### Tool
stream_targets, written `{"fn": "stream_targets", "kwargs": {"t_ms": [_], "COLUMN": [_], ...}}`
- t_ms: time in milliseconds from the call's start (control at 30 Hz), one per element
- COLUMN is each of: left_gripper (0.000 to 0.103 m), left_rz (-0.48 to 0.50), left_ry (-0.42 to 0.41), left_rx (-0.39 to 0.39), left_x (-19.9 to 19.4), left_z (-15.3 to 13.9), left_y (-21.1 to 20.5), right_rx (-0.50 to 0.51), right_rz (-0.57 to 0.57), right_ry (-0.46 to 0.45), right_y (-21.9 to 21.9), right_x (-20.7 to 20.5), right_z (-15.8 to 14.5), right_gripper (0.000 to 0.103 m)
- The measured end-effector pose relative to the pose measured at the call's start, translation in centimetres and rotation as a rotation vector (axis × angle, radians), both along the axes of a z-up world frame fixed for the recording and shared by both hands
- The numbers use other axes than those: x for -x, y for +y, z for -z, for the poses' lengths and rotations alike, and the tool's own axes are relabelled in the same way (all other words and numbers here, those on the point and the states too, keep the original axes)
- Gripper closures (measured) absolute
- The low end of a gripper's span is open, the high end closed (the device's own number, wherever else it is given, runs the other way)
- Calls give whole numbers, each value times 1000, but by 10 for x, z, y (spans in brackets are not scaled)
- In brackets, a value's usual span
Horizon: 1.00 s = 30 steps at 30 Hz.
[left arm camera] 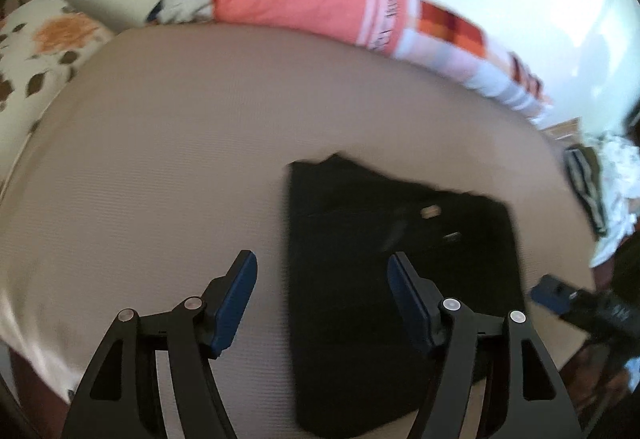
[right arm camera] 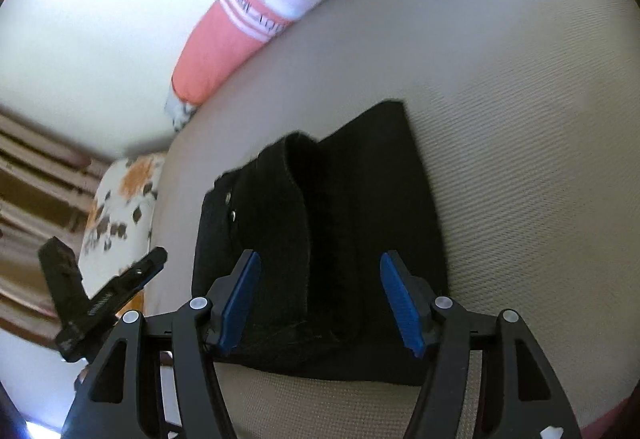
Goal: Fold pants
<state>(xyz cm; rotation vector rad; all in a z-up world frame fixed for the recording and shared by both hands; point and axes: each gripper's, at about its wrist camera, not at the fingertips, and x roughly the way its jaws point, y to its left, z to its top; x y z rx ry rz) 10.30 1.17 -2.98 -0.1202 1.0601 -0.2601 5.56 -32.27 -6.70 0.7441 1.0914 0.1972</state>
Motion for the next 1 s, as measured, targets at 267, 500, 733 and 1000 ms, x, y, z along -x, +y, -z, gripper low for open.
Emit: {"fn": "stream_targets", "kwargs": {"t_ms": [267, 500, 733, 1000], "left_gripper": [35, 35, 34, 33], "left_rz": [-46, -36, -32, -25], "left_ry": [76, 106, 110, 105], "left_rx": [6, 3, -13, -41], "left_x": [7, 10, 8, 6], "left_z": [32, 43, 46, 48], "left_y": [21, 19, 11, 4], "right_rx": [-89, -175, -204, -188], "right_rz": [-80, -88, -136, -129], "right_ry": [62, 14, -25, -22], "right_y": [-1, -4, 2, 11], "right_x": [-26, -41, -69, -71], "right_z": [29, 43, 48, 41], "right_gripper": [42, 46, 60, 81]}}
